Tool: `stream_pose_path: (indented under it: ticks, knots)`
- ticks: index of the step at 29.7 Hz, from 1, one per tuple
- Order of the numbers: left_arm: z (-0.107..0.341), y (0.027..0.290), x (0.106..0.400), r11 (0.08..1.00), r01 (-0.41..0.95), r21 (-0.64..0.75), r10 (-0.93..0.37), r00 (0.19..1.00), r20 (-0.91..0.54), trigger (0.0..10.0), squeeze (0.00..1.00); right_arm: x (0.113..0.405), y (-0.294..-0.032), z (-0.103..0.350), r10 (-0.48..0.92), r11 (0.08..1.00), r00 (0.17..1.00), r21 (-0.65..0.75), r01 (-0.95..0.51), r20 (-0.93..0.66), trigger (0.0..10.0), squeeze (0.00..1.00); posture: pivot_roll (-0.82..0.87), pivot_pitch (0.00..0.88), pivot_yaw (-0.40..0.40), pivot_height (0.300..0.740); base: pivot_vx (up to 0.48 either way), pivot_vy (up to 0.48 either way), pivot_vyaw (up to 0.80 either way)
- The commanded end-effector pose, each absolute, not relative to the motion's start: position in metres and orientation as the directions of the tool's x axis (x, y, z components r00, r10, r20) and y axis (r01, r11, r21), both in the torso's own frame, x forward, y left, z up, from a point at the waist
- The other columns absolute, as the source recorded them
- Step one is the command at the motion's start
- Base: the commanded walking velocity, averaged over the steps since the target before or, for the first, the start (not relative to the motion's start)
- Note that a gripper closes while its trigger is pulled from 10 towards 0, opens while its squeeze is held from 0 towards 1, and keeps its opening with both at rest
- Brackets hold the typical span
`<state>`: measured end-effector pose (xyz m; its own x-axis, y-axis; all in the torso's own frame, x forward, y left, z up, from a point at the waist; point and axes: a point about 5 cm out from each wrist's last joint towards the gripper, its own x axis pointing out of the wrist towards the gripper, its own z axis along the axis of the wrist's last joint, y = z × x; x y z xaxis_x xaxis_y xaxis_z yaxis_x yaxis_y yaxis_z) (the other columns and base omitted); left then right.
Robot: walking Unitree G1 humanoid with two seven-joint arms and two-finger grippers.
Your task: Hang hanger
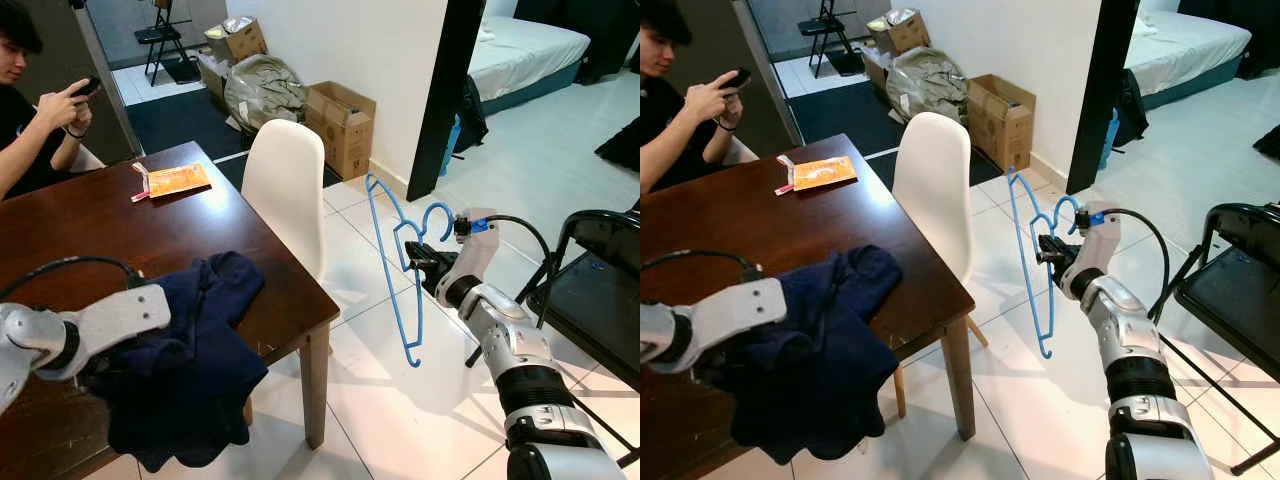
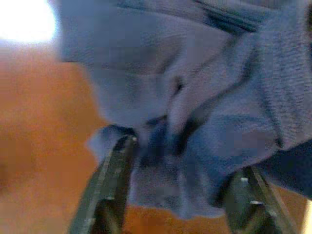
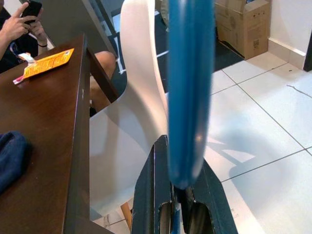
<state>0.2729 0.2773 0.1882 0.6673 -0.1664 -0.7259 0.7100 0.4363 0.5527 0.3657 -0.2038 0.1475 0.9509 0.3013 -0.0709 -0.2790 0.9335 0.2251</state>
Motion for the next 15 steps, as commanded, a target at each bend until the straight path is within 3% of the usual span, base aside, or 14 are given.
stream_pose_path:
  ticks: [1, 2, 4, 5, 6, 9, 15]
  knots:
    - [0.199, 0.284, 0.273, 0.438, 0.683, 0.585, -0.128, 0.691, -0.711, 10.0, 1.0, 0.366, -0.202, 0.144, 0.31, 0.93, 0.947, 0.234, -0.283, -0.086, 10.0, 0.0, 0.02, 0.086, 0.034, 0.74, 0.0, 0.0, 0.0]
    - [0.199, 0.284, 0.273, 0.438, 0.683, 0.585, -0.128, 0.691, -0.711, 10.0, 1.0, 0.366, -0.202, 0.144, 0.31, 0.93, 0.947, 0.234, -0.283, -0.086, 10.0, 0.0, 0.02, 0.086, 0.034, 0.74, 0.0, 0.0, 0.0]
    - [0.212, 0.254, 0.268, 0.441, 0.753, 0.489, -0.353, 0.646, -0.676, 10.0, 1.0, 0.366, -0.201, 0.144, 0.313, 0.93, 0.946, 0.233, -0.286, -0.088, 10.0, 0.0, 0.03, 0.076, 0.037, 0.74, 0.0, 0.0, 0.0]
    - [0.212, 0.242, 0.26, 0.409, 0.809, 0.422, -0.438, 0.58, -0.686, 10.0, 1.0, 0.366, -0.201, 0.144, 0.314, 0.929, 0.945, 0.233, -0.286, -0.088, 10.0, 0.0, 0.03, 0.074, 0.039, 0.74, 0.0, 0.0, 0.0]
    - [0.212, 0.242, 0.26, 0.409, 0.809, 0.422, -0.438, 0.58, -0.686, 10.0, 1.0, 0.366, -0.201, 0.144, 0.314, 0.929, 0.945, 0.233, -0.286, -0.088, 10.0, 0.0, 0.03, 0.074, 0.039, 0.74, 0.0, 0.0, 0.0]
    - [0.203, 0.231, 0.247, 0.352, 0.879, 0.321, -0.506, 0.467, -0.725, 10.0, 1.0, 0.366, -0.2, 0.143, 0.314, 0.929, 0.945, 0.234, -0.287, -0.088, 10.0, 0.0, 0.02, 0.072, 0.041, 0.74, 0.0, 0.0, 0.0]
    - [0.192, 0.229, 0.244, 0.355, 0.896, 0.267, -0.508, 0.425, -0.749, 10.0, 1.0, 0.365, -0.2, 0.143, 0.312, 0.929, 0.946, 0.235, -0.285, -0.088, 10.0, 0.0, 0.02, 0.073, 0.04, 0.74, 0.0, 0.0, 0.0]
